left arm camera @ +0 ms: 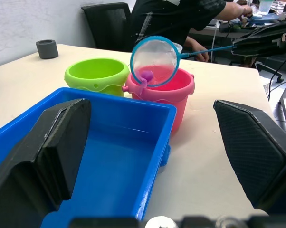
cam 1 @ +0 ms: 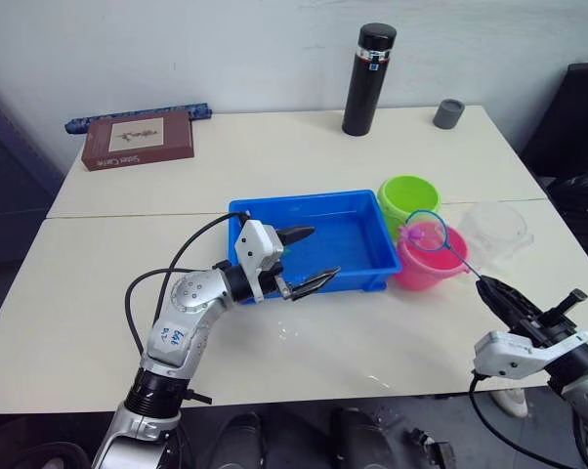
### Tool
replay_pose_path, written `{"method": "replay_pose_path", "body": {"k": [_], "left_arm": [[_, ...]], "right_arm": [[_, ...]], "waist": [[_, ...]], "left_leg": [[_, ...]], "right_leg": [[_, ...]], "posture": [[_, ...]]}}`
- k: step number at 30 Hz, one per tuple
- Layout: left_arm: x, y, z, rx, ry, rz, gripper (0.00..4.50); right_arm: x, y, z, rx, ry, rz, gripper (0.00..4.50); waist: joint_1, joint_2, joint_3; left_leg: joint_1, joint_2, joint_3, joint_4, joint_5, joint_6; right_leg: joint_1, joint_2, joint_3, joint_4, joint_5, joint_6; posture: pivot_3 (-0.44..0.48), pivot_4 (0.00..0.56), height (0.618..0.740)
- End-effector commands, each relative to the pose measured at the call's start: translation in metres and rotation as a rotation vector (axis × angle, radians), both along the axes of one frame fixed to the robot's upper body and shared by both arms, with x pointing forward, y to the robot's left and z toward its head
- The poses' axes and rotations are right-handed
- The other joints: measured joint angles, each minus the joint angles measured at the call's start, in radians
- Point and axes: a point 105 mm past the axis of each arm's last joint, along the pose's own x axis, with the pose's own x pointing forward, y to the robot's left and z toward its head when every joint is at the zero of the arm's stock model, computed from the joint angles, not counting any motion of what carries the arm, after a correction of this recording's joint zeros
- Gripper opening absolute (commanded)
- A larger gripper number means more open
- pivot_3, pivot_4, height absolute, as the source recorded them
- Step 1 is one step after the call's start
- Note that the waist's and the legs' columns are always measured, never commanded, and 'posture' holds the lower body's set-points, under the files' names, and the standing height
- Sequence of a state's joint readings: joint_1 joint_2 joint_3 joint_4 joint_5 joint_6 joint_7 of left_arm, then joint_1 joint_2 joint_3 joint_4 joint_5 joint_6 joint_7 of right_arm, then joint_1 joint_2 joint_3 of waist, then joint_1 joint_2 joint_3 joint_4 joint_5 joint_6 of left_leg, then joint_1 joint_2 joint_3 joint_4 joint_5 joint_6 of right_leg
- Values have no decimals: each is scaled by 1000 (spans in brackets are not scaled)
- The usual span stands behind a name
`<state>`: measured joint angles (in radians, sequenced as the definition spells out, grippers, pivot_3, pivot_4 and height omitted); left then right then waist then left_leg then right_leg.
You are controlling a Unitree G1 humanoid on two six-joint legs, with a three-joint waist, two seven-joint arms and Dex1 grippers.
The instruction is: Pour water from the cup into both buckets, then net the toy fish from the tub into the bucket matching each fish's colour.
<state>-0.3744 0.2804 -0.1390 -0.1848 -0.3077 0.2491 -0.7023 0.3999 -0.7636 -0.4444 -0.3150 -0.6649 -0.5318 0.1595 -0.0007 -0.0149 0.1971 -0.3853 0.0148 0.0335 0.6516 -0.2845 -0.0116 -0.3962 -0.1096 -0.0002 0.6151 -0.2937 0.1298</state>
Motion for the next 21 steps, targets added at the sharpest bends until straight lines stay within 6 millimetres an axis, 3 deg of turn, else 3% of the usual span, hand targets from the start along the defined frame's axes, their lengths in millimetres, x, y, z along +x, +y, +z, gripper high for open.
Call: {"method": "replay_pose_path", "body": {"k": [1,14,17,21], "left_arm": [[-6,-4,8,-10,-44,-20,4461],[-8,-4,6,-9,-42,-18,4461],[-7,-2,6,-6,-45,-4,4461],[-4,7,7,-8,-44,53,4461]], "right_arm": [[1,-8,16,-32,-78,-20,0],[8,-20,28,-11,-120,-64,0],[21,9,54,274,-128,13,0],[36,41,56,531,29,97,0]], "waist": [[0,0,0],[-1,0,0],[-10,0,0],[-18,-1,0]], "left_leg": [[0,0,0,0,0,0],[1,0,0,0,0,0],[1,0,0,0,0,0],[4,1,-2,-1,0,0]], "right_leg": [[0,0,0,0,0,0],[1,0,0,-1,0,1],[1,0,0,-1,1,1],[4,1,-1,0,1,0]], "posture": [[0,150,740],[0,150,740],[0,150,740],[0,150,740]]}}
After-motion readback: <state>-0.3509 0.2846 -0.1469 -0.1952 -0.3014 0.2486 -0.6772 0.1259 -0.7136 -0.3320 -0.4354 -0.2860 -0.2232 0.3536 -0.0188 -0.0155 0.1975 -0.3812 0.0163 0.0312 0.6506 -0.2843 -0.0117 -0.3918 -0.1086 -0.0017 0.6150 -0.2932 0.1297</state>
